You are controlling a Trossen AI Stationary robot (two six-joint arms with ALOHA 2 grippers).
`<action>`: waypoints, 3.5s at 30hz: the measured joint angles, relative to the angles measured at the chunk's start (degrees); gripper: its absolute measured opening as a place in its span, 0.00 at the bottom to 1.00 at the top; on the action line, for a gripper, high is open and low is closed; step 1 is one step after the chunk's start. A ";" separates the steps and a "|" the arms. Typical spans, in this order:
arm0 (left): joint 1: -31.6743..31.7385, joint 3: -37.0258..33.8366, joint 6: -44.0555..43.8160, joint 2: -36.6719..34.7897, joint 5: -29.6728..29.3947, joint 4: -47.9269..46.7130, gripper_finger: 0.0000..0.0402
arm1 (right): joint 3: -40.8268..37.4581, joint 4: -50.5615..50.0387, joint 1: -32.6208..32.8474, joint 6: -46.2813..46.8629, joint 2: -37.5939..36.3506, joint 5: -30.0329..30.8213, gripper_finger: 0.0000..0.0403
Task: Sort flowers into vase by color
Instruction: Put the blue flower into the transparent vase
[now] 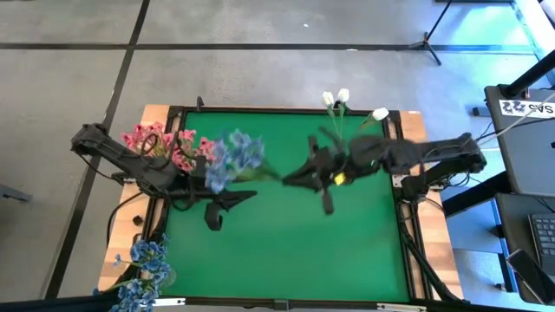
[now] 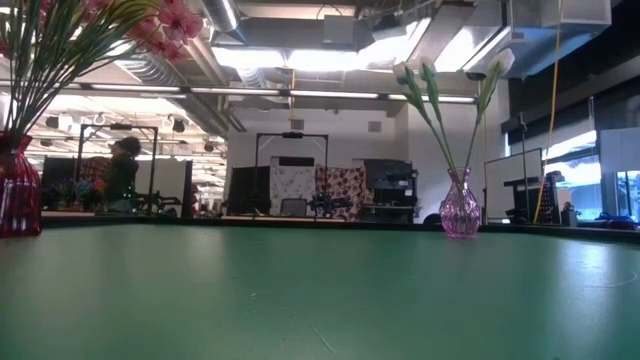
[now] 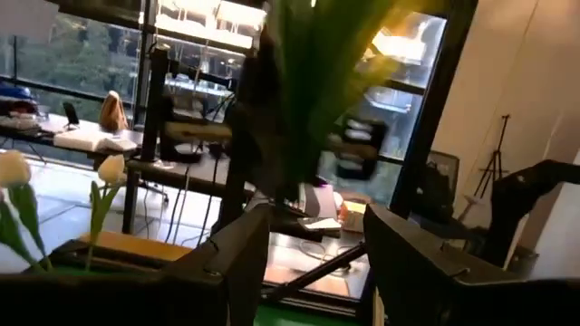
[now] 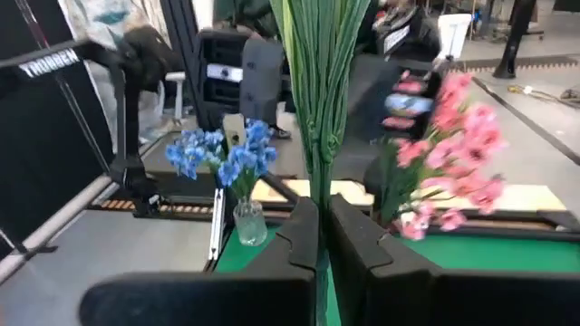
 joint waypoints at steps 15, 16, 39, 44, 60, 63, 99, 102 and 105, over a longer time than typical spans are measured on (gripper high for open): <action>0.95 -0.04 5.26 3.43 0.41 12.39 0.44 | 0.01 16.77 3.59 5.98 7.35 11.29 0.03; 1.16 -0.03 5.29 3.40 -0.03 12.04 0.44 | 0.00 17.58 3.55 5.87 7.70 10.85 0.03; 0.82 -0.02 3.62 3.21 -2.24 9.05 0.44 | 0.02 22.31 8.13 -4.47 7.95 19.35 0.03; 0.07 -0.02 3.58 3.13 -3.67 9.39 0.44 | 0.02 22.77 8.62 -4.86 7.95 20.29 0.03; 0.32 -0.02 2.37 3.11 1.28 10.28 0.44 | 0.07 20.77 7.53 -1.82 8.97 22.86 0.03; 0.66 -0.02 3.44 3.11 0.79 10.26 0.44 | 0.07 20.10 6.48 -0.12 9.13 21.17 0.03; -6.80 -0.02 -8.51 -10.66 18.12 -12.64 0.06 | 0.02 8.43 6.61 -3.40 1.11 14.85 0.54; -12.06 0.02 -11.49 -12.14 18.52 -17.18 0.06 | 0.03 6.57 6.59 -3.44 -0.30 17.36 0.54; -16.96 0.02 -13.23 -12.19 15.47 -20.50 0.07 | 0.04 5.13 6.59 -3.43 -0.60 19.39 0.54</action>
